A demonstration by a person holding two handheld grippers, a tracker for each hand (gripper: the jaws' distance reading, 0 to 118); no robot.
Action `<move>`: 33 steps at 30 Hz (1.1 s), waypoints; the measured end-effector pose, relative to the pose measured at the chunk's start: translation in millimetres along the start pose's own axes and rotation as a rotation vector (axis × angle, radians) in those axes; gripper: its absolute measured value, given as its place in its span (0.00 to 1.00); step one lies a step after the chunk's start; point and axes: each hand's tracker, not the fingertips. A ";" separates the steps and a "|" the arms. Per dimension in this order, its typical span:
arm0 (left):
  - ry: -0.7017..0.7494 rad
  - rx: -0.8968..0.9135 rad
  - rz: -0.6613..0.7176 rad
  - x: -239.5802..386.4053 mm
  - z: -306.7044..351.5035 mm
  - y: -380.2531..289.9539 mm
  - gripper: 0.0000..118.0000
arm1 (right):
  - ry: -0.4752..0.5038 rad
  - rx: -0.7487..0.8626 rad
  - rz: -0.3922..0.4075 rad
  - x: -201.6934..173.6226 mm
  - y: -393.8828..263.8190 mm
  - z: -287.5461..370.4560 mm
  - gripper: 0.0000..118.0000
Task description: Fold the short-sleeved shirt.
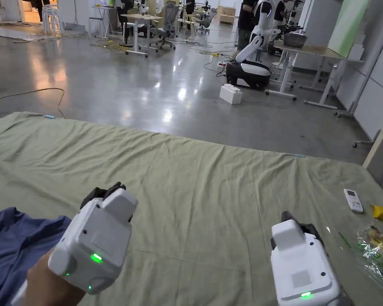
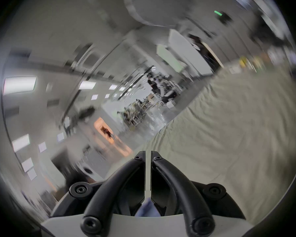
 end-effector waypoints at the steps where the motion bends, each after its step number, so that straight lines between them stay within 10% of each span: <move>1: -0.012 0.005 0.123 -5.6 0.1 2.8 0.05 | -0.005 -0.019 -0.116 5.1 0.0 -1.3 0.00; 6: -0.066 0.052 0.630 -25.5 2.0 0.9 0.05 | -0.052 -0.110 -0.588 13.9 -7.1 -0.9 0.00; 33: -0.100 -0.401 0.627 -120.9 3.3 -108.1 0.05 | 0.063 -0.121 -0.541 -33.4 -6.7 -8.1 0.00</move>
